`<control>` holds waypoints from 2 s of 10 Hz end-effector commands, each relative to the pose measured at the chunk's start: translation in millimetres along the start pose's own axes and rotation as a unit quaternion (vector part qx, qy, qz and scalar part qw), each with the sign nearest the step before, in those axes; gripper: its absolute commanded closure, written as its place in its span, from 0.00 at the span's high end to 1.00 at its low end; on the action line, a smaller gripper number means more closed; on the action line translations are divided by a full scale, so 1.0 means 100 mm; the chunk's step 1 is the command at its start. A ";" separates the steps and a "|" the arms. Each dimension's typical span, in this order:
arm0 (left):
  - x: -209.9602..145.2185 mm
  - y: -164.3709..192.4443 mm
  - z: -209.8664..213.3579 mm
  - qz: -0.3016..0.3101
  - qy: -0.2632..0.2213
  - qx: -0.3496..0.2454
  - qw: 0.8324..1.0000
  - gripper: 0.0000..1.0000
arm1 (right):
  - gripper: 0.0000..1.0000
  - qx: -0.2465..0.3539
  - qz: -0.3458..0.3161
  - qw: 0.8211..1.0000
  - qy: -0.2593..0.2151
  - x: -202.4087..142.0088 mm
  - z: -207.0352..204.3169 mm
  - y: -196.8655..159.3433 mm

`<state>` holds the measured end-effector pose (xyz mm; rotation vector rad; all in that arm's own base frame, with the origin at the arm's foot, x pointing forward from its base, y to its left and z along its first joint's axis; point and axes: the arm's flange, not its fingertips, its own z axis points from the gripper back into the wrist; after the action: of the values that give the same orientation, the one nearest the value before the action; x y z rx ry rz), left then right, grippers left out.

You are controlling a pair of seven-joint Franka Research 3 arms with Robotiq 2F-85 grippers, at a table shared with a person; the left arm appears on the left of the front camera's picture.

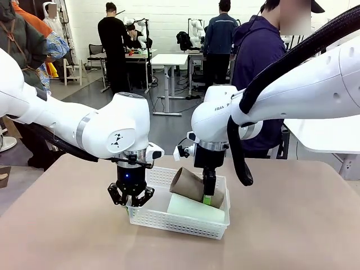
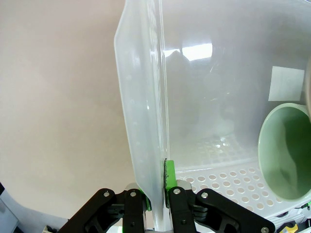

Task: Clean and organize the cups into the basket.
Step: Pick up the Reusable plastic cup from the right side of the table and stack it inside the Organizing basket in the center of the table.

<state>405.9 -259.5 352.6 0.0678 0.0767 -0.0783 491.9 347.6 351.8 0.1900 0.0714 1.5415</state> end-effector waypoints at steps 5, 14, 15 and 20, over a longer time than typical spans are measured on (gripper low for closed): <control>0.00 0.00 0.02 0.001 -0.002 -0.001 1.000 0.00 | 1.00 -0.029 0.037 0.997 -0.061 -0.23 0.59 0.41; 0.00 0.00 0.02 0.001 -0.002 -0.001 1.000 0.00 | 1.00 -0.082 0.070 0.887 -0.448 -3.95 1.14 1.01; 0.00 0.00 0.02 0.001 -0.002 -0.001 1.000 0.00 | 1.00 -0.085 0.047 0.873 -0.477 -4.24 1.00 0.92; 0.00 0.00 0.02 0.001 -0.002 -0.001 1.000 0.00 | 1.00 -0.063 0.013 0.829 -0.555 -4.92 0.39 0.73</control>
<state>405.9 -259.6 352.4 0.0679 0.0772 -0.0785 407.6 -139.6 359.3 0.9375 -0.9230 1.2442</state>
